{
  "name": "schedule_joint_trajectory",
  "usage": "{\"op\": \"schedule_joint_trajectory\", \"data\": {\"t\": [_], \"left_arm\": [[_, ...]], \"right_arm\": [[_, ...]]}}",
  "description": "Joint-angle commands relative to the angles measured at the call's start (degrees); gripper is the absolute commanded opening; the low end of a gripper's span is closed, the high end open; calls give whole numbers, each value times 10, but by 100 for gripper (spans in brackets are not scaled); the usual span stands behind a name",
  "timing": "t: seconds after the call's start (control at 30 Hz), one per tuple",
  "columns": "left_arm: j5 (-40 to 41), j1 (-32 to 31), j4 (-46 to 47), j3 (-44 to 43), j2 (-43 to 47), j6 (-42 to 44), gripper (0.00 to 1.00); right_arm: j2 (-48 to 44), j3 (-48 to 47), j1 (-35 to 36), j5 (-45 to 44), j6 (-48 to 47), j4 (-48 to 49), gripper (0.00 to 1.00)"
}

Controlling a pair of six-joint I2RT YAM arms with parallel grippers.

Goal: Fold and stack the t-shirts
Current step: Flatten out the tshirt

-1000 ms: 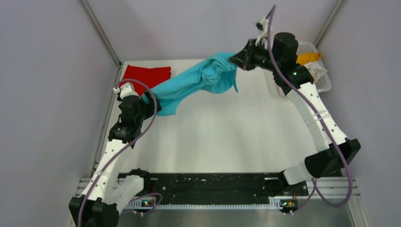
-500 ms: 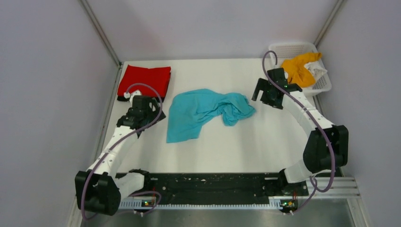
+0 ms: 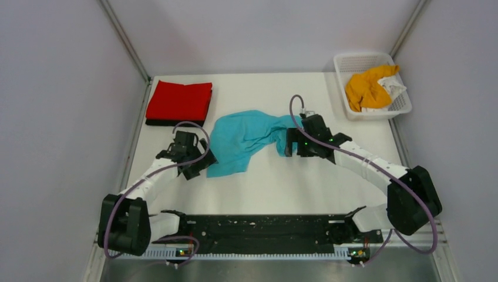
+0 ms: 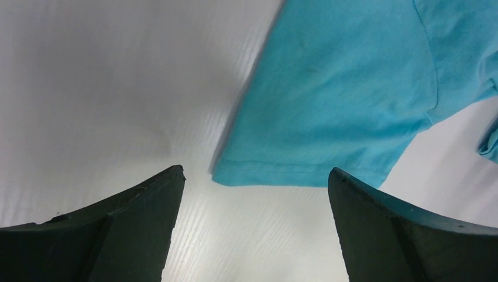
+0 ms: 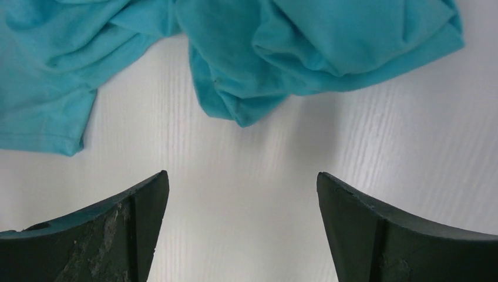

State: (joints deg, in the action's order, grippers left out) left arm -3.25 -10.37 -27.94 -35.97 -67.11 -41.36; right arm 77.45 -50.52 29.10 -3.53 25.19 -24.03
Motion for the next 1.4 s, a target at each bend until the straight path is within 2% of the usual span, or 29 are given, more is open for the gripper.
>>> {"op": "schedule_joint_trajectory", "data": {"t": [0.0, 0.1, 0.2, 0.3, 0.4, 0.6, 0.77, 0.83, 0.93, 1.13, 1.37], "left_arm": [[-37, -21, 91, -5, -41, -23, 94], [-27, -37, 106, -15, -85, -29, 82], [-26, -41, 122, -18, -119, -31, 60], [-26, -44, 132, -21, -136, -31, 42], [-26, -46, 142, -20, -146, -31, 1], [-25, -46, 147, -21, -121, -29, 0], [-18, -46, 126, -27, -87, -22, 0], [-19, -46, 120, -36, -83, -20, 0], [-14, -46, 119, -45, -70, -20, 0], [23, -46, 104, -82, -15, -10, 0], [110, -42, 85, -121, 63, 12, 0]], "right_arm": [[23, 24, 43, 20, 39, 110, 92], [48, 23, 70, -1, 39, 135, 88], [70, 32, 79, -12, 39, 167, 79], [90, 38, 84, -15, 38, 191, 73], [118, 36, 93, -44, 25, 204, 68], [167, 35, 97, -101, 14, 233, 64], [200, 28, 97, -162, 26, 252, 52], [201, 32, 97, -185, 38, 252, 36], [171, 42, 97, -201, 40, 225, 0], [64, -8, 70, -161, 12, 29, 0], [-50, -76, -84, 19, -39, -149, 0]]}}
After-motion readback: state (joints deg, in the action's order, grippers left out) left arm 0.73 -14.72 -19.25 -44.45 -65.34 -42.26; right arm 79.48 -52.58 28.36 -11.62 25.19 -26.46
